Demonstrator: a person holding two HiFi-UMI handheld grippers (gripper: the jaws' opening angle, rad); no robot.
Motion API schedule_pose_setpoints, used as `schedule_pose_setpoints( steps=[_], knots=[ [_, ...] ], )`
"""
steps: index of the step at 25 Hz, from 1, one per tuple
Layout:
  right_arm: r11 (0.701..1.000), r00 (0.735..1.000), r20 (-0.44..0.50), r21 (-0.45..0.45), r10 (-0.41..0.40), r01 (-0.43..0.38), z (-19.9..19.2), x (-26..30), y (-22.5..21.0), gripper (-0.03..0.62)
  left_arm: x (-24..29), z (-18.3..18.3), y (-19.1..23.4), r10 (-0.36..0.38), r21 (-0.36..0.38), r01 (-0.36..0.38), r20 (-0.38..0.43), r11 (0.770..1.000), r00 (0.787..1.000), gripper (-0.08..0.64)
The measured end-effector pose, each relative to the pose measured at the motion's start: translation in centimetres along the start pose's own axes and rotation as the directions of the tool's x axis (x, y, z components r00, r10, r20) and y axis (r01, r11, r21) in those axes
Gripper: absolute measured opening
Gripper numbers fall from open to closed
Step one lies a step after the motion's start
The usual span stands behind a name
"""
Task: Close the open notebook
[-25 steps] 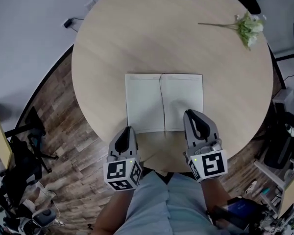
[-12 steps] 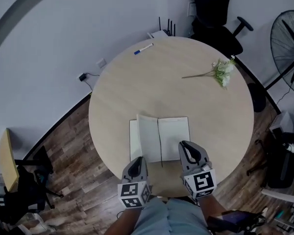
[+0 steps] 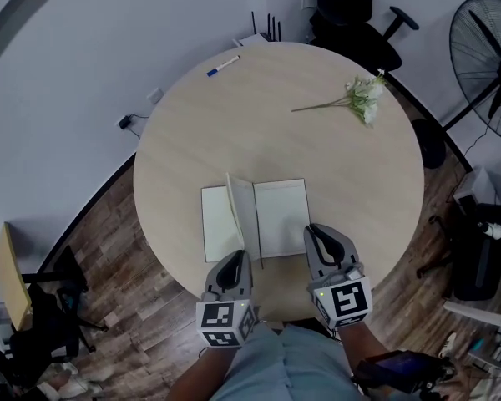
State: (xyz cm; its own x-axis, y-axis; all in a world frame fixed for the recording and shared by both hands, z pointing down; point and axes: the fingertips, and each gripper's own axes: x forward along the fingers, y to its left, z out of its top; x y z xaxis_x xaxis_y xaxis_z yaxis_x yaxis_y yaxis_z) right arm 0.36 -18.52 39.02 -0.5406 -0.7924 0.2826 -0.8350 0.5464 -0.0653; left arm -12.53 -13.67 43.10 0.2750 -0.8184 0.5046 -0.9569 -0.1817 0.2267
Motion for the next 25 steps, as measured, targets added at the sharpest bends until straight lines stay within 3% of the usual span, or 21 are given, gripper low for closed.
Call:
schedule_pose_setpoints(
  steps=[13, 25],
  knots=[
    [0.995, 0.996, -0.027, 0.045, -0.086, 0.087, -2.7, -1.1, -4.8, 0.051, 3.5, -0.7, -4.9, -0.122, 0.027, 0.122, -0.034, 0.992, 0.992, 0.032],
    [0.978, 0.977, -0.101, 0.081, -0.185, 0.194, -6.7, -3.4, -9.1, 0.051, 7.9, -3.5, -9.2, -0.243, 0.006, 0.245, -0.109, 0.969, 0.964, 0.032]
  ],
)
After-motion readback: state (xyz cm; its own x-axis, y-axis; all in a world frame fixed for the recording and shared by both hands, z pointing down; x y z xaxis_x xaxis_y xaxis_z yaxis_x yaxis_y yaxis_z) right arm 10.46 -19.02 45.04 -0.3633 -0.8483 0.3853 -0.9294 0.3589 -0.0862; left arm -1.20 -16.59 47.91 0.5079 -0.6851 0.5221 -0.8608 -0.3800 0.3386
